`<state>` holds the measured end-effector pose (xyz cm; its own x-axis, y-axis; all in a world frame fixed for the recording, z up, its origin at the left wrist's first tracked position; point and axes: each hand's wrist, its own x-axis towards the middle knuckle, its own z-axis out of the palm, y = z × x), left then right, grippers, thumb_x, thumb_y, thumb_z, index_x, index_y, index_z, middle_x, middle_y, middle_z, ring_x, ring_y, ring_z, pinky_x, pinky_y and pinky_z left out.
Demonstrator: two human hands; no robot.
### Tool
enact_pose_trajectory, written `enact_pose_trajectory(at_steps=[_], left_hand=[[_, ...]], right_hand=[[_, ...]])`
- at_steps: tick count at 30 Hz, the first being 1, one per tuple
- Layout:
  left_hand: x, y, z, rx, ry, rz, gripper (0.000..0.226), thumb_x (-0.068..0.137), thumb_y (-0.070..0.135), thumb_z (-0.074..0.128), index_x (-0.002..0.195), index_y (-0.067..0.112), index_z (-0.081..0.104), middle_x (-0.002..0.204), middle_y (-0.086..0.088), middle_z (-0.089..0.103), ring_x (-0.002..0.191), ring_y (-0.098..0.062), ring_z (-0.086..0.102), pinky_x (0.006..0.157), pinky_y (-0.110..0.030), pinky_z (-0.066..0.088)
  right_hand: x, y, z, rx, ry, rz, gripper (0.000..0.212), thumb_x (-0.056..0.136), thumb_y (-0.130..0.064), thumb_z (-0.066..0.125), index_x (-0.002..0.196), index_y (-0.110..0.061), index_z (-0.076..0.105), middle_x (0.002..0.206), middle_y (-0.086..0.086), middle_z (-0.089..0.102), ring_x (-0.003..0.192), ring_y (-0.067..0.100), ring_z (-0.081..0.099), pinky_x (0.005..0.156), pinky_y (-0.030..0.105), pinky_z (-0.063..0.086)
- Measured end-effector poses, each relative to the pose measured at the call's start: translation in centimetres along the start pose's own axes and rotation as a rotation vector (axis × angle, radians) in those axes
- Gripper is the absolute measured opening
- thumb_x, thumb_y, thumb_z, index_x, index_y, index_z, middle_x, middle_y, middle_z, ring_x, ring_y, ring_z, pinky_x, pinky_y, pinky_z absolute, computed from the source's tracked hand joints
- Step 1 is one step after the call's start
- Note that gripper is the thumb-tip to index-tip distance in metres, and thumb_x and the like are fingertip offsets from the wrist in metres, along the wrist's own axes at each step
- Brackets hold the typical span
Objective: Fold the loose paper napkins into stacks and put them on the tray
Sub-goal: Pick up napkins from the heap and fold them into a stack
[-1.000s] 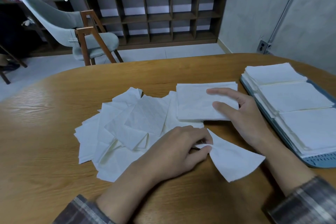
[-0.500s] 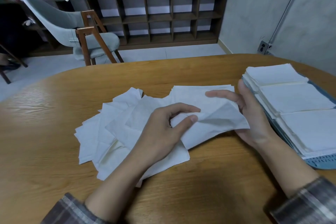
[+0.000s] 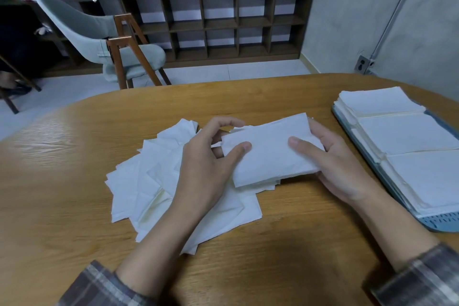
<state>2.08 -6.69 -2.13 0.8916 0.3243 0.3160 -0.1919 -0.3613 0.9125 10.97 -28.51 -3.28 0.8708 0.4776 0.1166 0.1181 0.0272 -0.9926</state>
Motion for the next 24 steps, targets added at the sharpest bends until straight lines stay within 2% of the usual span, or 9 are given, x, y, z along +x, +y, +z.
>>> enact_pose_trajectory(at_steps=[2,5,9,13,14,17,20,22,24], left_hand=[[0.0,-0.1,0.0,-0.022,0.012,-0.003,0.028,0.090,0.015,0.083,0.107,0.034,0.072,0.092,0.002,0.072,0.065,-0.003,0.058,0.060,-0.014,0.045],[0.1,-0.2,0.1,-0.053,-0.004,-0.023,0.030,0.089,0.016,0.084,0.107,0.038,0.072,0.092,-0.005,0.071,0.076,-0.022,0.067,0.064,-0.031,0.056],[0.0,-0.4,0.3,-0.042,-0.019,-0.034,0.031,0.089,0.020,0.085,0.106,0.042,0.072,0.086,0.007,0.064,0.069,-0.009,0.056,0.064,-0.026,0.049],[-0.1,-0.4,0.5,-0.047,-0.027,-0.037,0.031,0.089,0.023,0.084,0.107,0.044,0.071,0.090,-0.004,0.068,0.074,-0.023,0.063,0.065,-0.040,0.054],[-0.1,-0.4,0.5,-0.047,-0.025,-0.041,0.031,0.089,0.022,0.084,0.107,0.044,0.071,0.091,-0.005,0.069,0.074,-0.023,0.064,0.065,-0.039,0.055],[-0.3,-0.4,0.7,0.034,0.031,0.012,0.031,0.090,0.022,0.084,0.114,0.037,0.070,0.097,0.003,0.069,0.081,-0.005,0.062,0.072,-0.024,0.051],[-0.4,-0.4,0.9,0.093,0.067,0.021,0.041,0.096,0.038,0.075,0.133,0.036,0.058,0.126,0.018,0.060,0.115,0.001,0.060,0.090,-0.020,0.052],[-0.6,0.4,0.8,-0.032,-0.034,-0.101,0.048,0.096,0.056,0.062,0.141,0.046,0.048,0.128,0.019,0.061,0.119,0.003,0.060,0.099,-0.026,0.052],[-0.7,1.2,0.8,-0.220,-0.172,-0.176,0.049,0.096,0.062,0.049,0.144,0.054,0.042,0.121,0.018,0.070,0.113,0.003,0.067,0.102,-0.031,0.053]], right_hand=[[0.0,-0.2,0.1,-0.018,-0.044,-0.002,0.042,0.097,-0.029,0.073,0.137,-0.038,0.066,0.134,-0.004,0.071,0.126,0.021,0.065,0.108,0.044,0.048],[-0.2,-0.4,0.3,-0.033,-0.065,-0.012,0.051,0.093,-0.031,0.071,0.141,-0.047,0.060,0.133,-0.008,0.069,0.125,0.017,0.065,0.101,0.037,0.049],[-0.2,-0.5,0.4,-0.037,-0.058,-0.026,0.058,0.092,-0.031,0.070,0.144,-0.051,0.054,0.132,-0.006,0.070,0.124,0.018,0.066,0.103,0.040,0.051],[-0.2,-0.5,0.4,-0.078,-0.045,-0.037,0.060,0.096,-0.027,0.070,0.145,-0.055,0.051,0.132,-0.007,0.071,0.124,0.015,0.066,0.105,0.042,0.052],[-0.3,-0.5,0.4,-0.088,-0.042,-0.042,0.061,0.098,-0.024,0.069,0.146,-0.055,0.049,0.132,-0.008,0.071,0.124,0.013,0.067,0.104,0.039,0.052],[-0.3,-0.6,0.5,-0.107,-0.016,-0.066,0.065,0.099,-0.019,0.069,0.148,-0.055,0.046,0.133,-0.009,0.070,0.123,0.012,0.067,0.101,0.035,0.055],[-0.2,-0.7,0.4,0.127,0.012,-0.069,0.069,0.094,-0.014,0.069,0.149,-0.052,0.048,0.132,-0.003,0.071,0.124,0.020,0.068,0.097,0.037,0.059],[-0.1,-0.8,0.2,0.324,0.019,-0.025,0.070,0.092,-0.012,0.066,0.147,-0.052,0.050,0.130,-0.001,0.072,0.121,0.023,0.070,0.090,0.035,0.062],[-0.1,-0.7,0.2,0.331,0.012,0.005,0.069,0.093,-0.011,0.066,0.146,-0.053,0.050,0.135,0.000,0.070,0.121,0.025,0.070,0.089,0.036,0.062]])
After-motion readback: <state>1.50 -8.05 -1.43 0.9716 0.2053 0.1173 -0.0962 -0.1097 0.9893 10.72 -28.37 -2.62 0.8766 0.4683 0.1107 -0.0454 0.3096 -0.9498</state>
